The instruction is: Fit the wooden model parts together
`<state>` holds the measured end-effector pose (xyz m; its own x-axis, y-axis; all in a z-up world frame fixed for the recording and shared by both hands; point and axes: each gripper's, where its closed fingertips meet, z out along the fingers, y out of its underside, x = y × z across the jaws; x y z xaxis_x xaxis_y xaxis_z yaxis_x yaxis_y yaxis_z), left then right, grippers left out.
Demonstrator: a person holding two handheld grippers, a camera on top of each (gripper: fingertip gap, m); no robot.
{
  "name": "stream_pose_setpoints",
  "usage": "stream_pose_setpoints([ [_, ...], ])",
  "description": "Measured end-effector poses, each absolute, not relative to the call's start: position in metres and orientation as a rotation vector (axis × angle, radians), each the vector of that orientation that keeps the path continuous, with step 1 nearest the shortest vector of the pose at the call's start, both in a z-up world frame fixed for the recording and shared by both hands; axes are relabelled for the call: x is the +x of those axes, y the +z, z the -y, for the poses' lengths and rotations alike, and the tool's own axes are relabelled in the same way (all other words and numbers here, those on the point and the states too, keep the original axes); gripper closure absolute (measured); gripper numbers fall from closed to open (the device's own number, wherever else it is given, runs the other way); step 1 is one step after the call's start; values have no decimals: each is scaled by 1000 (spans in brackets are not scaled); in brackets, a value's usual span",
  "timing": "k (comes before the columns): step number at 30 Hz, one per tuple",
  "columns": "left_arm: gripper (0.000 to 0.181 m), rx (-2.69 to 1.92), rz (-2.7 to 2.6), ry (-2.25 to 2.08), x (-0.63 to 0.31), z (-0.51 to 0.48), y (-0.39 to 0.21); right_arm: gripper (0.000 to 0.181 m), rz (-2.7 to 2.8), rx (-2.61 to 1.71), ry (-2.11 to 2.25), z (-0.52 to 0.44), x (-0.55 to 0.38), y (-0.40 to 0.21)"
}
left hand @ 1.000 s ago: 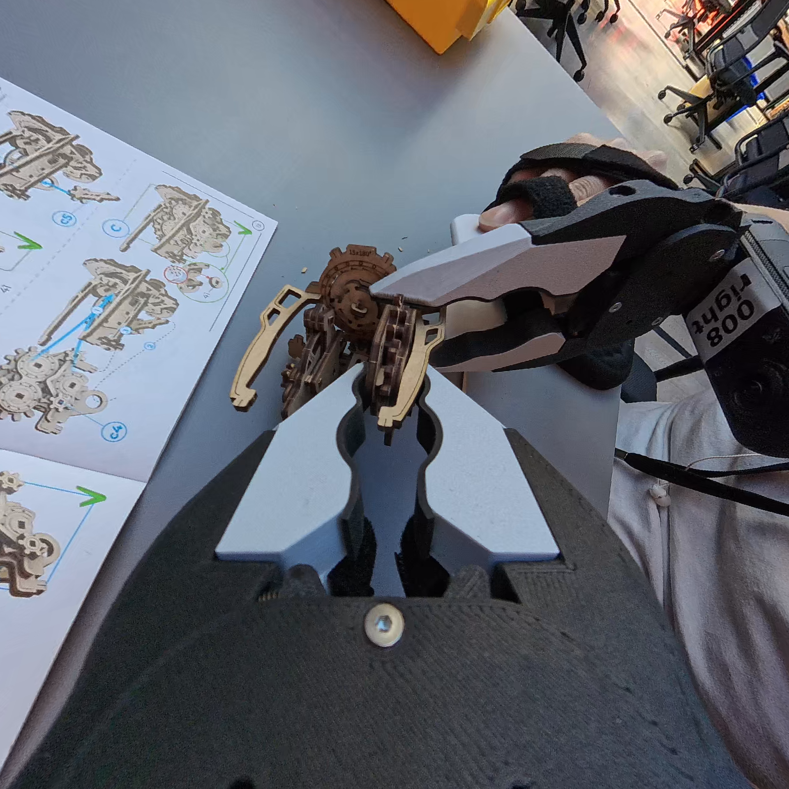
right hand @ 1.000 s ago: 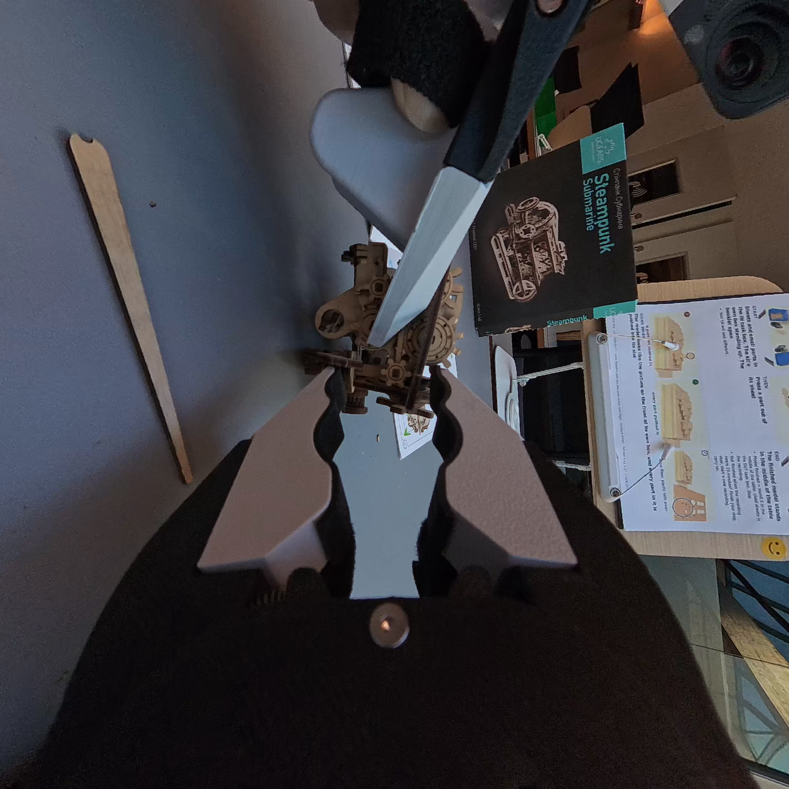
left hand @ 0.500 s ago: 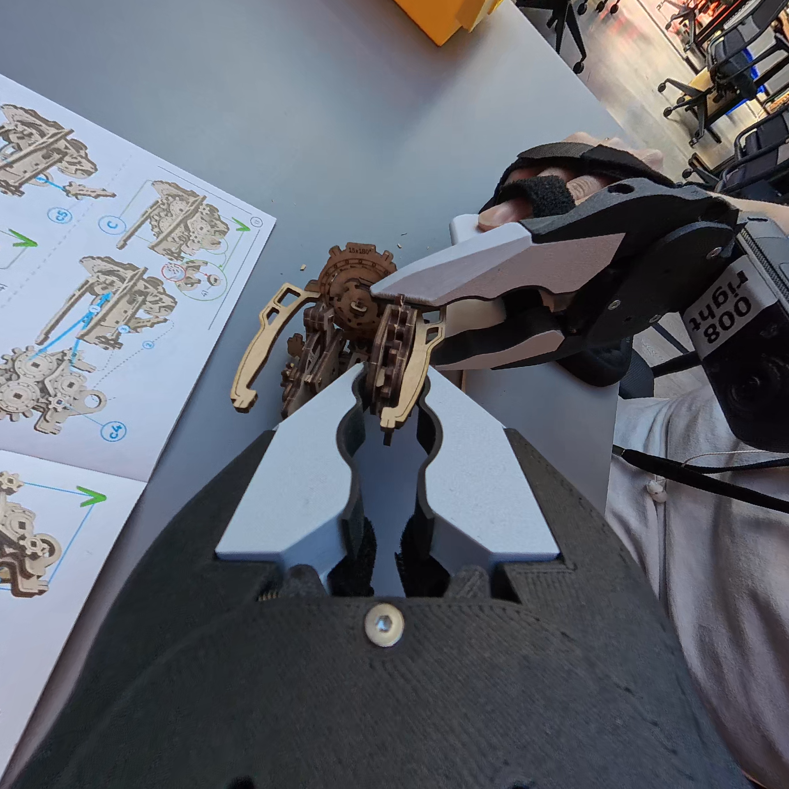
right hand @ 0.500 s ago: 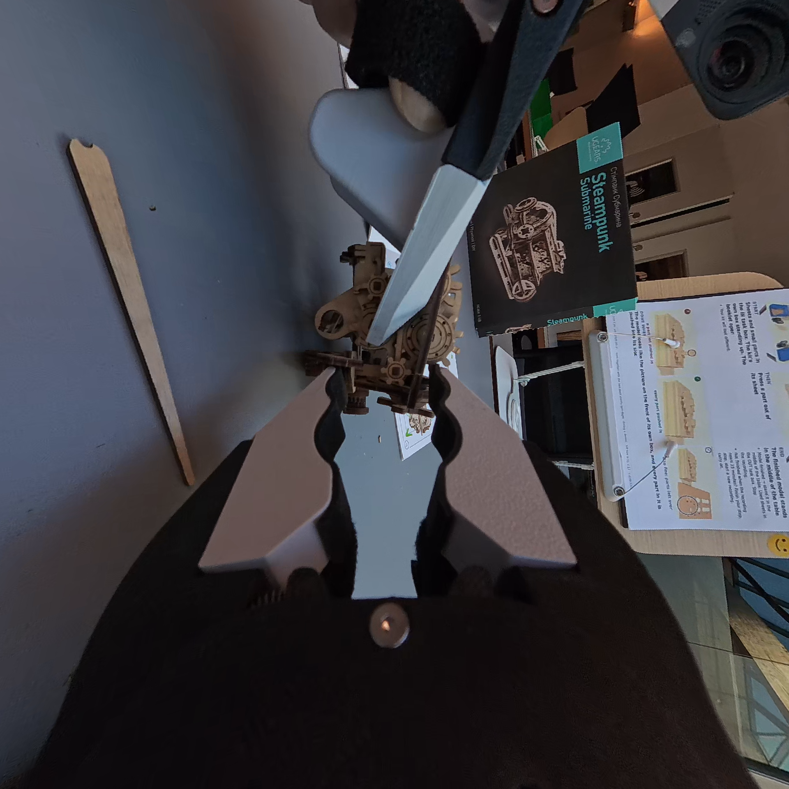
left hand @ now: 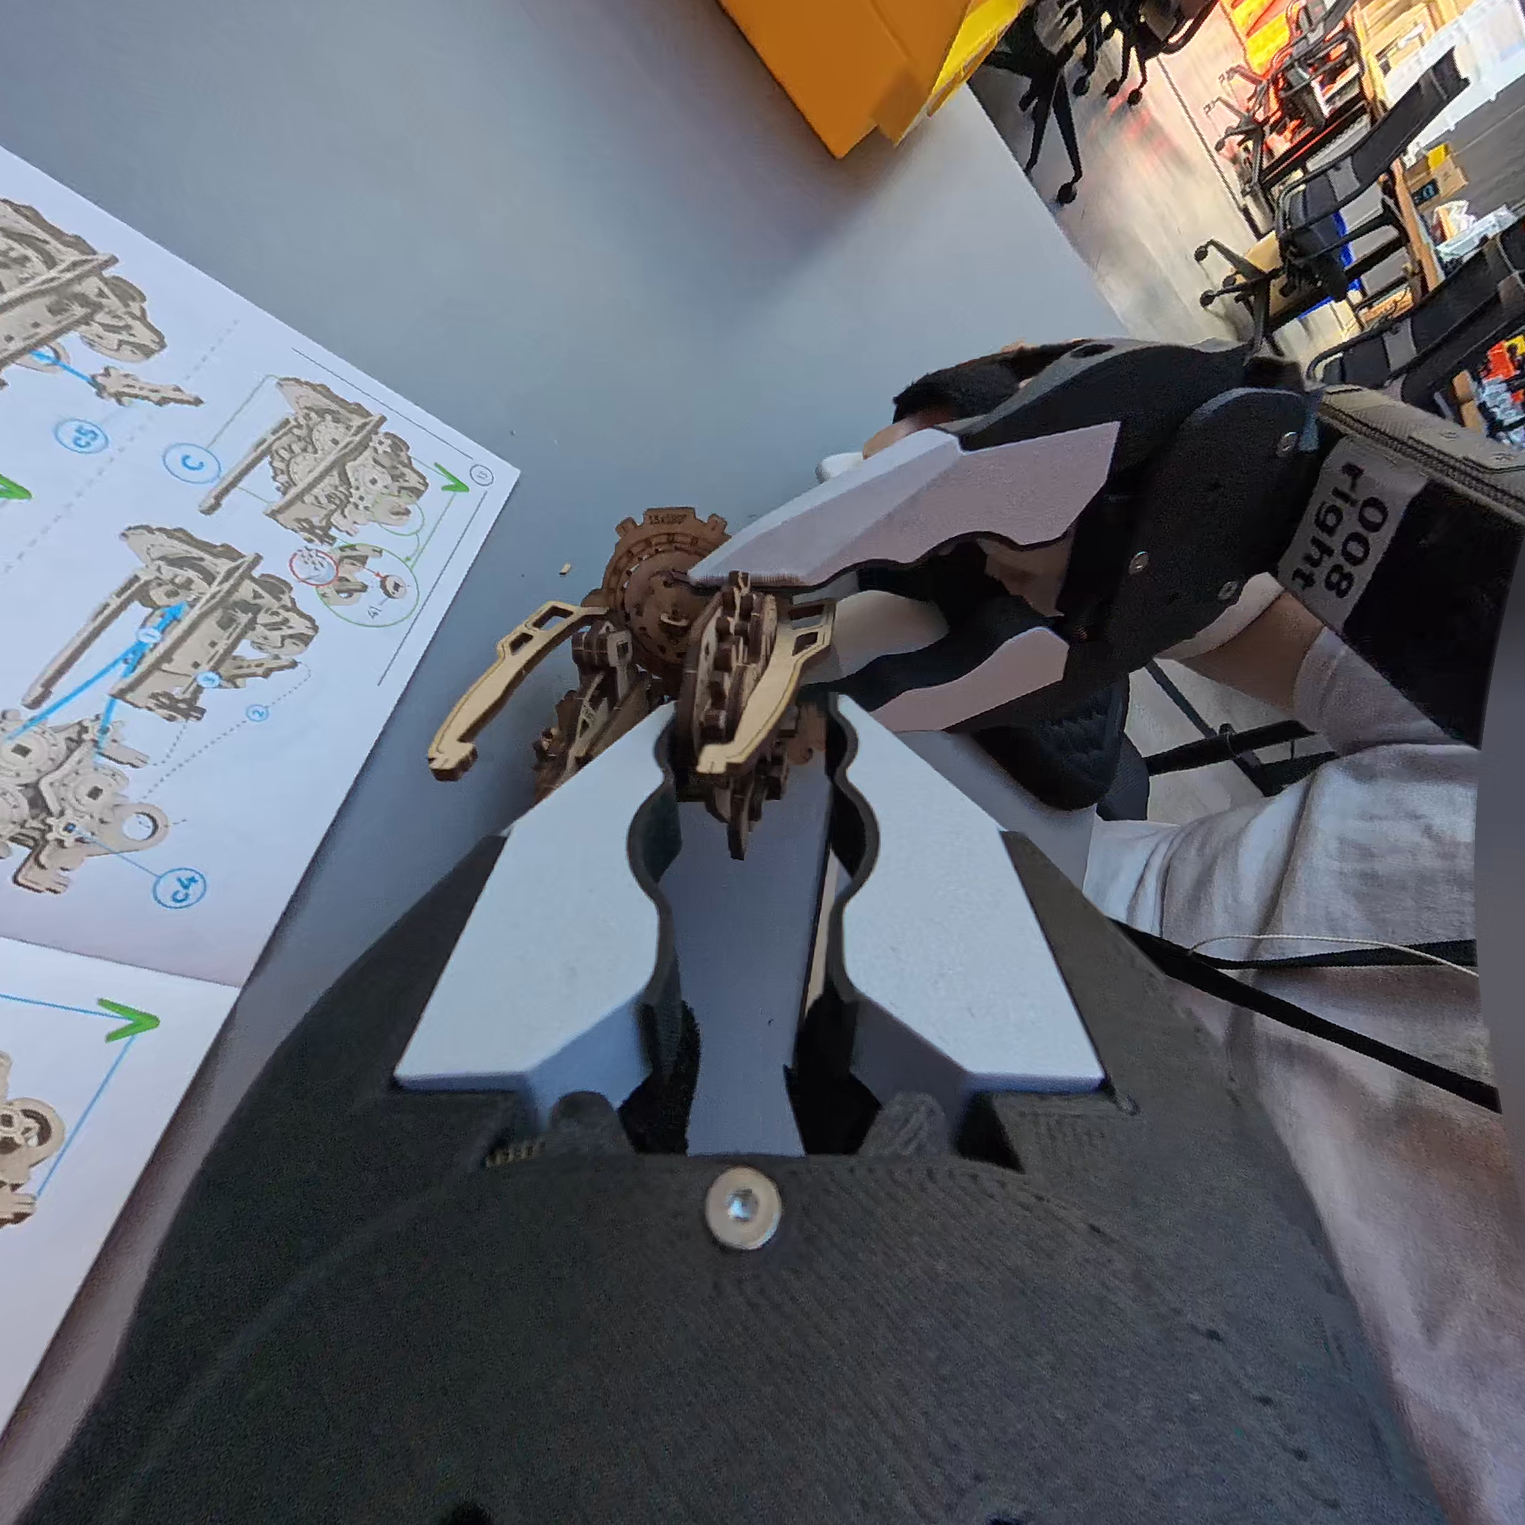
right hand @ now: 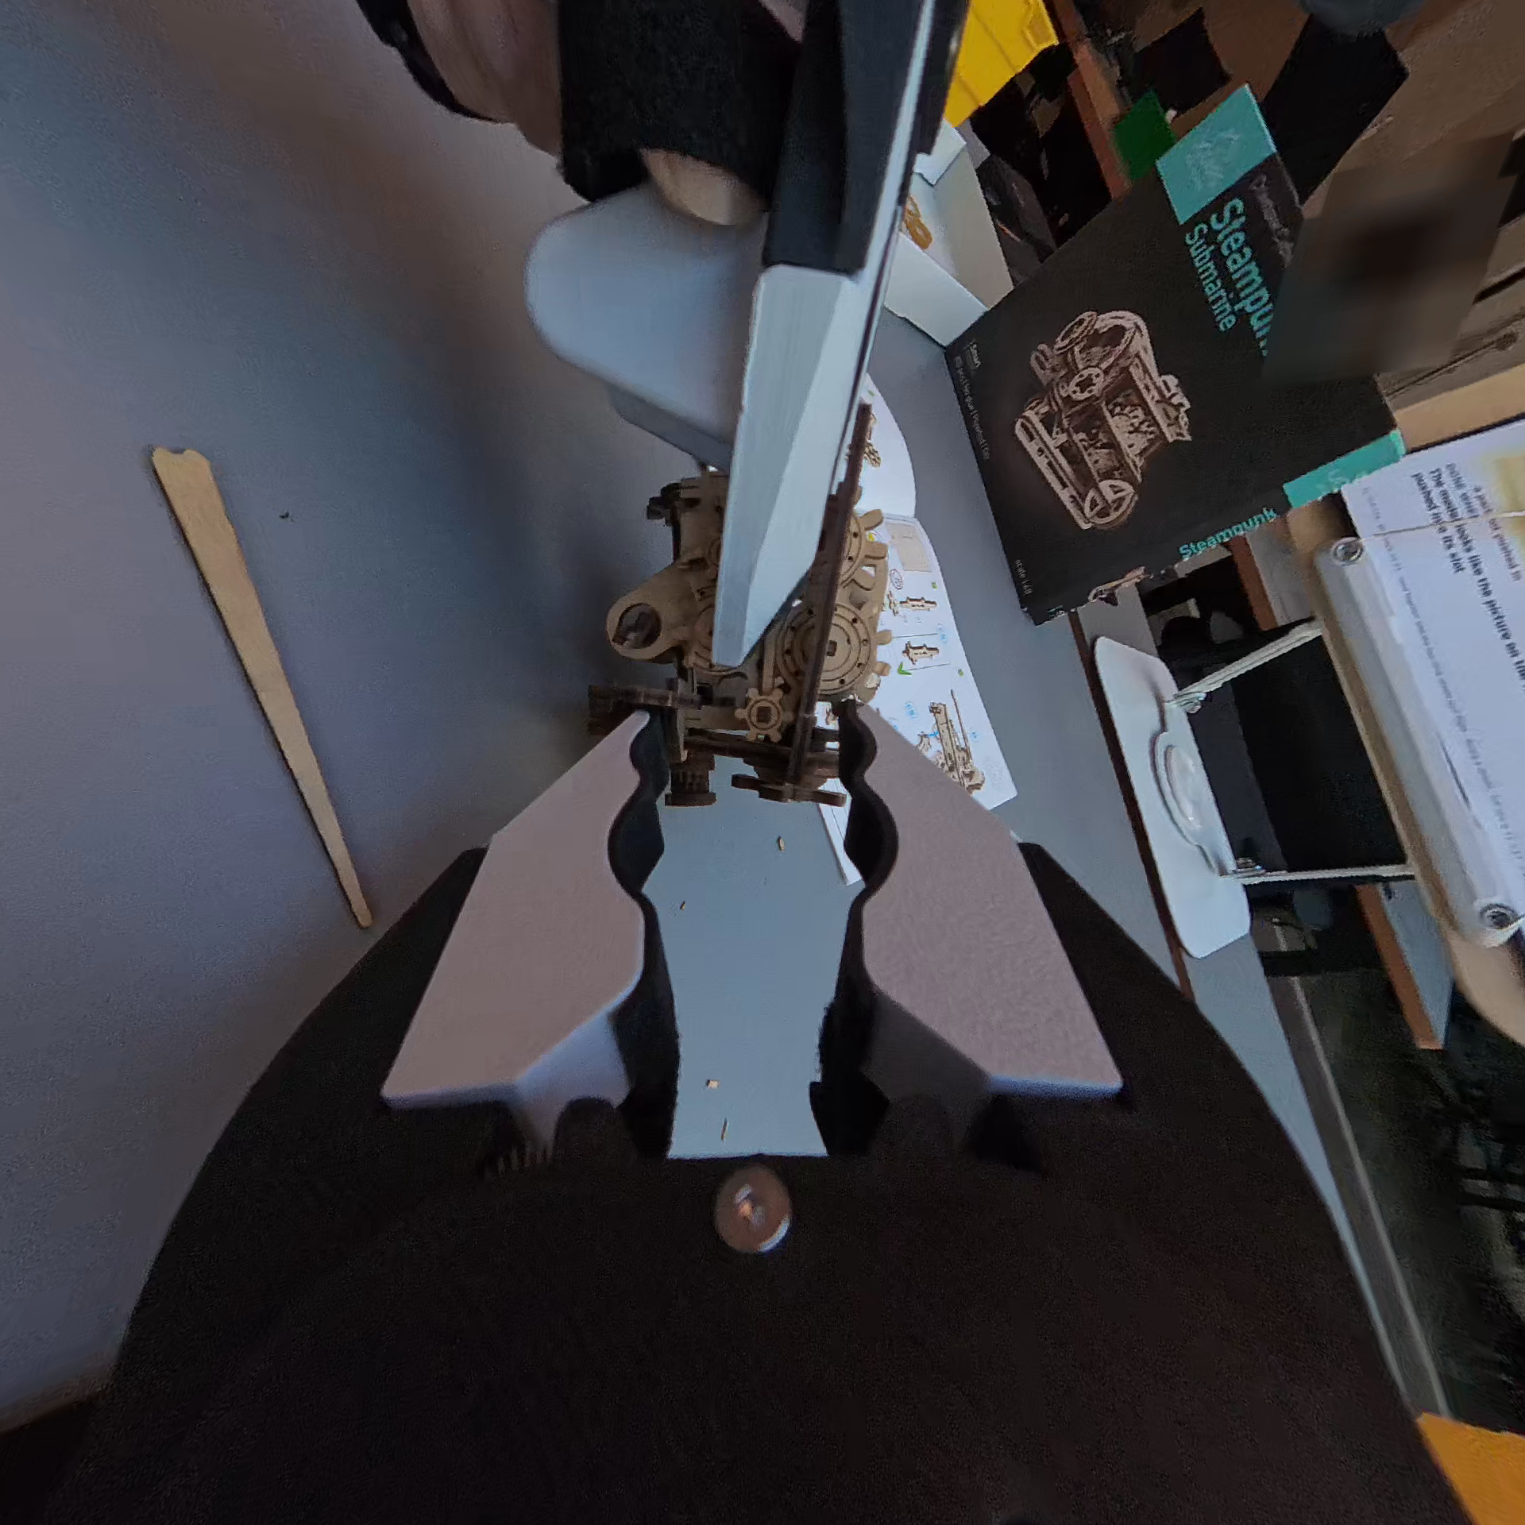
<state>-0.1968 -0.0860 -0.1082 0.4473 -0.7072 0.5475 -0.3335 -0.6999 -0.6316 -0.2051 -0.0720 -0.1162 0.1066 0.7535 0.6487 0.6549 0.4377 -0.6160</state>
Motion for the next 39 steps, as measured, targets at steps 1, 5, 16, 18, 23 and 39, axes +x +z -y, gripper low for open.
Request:
stream_pose_setpoints([
  [1,143,-2256,-858,-1184,-195,85,-104,141,1578,-1291,143,70,-204,-115],
  [5,136,-2148,-772,-1254,-202,77,-81,141,1515,-1427,322,67,-199,-115],
  [16,131,-1890,-580,-1239,-243,61,-72,142,1148,-1582,974,59,-183,-68],
  [18,126,-1880,-549,-1352,-234,64,-75,142,1038,-1574,1132,58,-178,-52],
  [23,123,-1705,-524,-1749,-196,87,-55,143,872,-1556,1402,60,-171,-29],
  [39,145,-1412,-624,-1617,-185,98,-23,143,758,-1543,1681,80,-169,-7],
])
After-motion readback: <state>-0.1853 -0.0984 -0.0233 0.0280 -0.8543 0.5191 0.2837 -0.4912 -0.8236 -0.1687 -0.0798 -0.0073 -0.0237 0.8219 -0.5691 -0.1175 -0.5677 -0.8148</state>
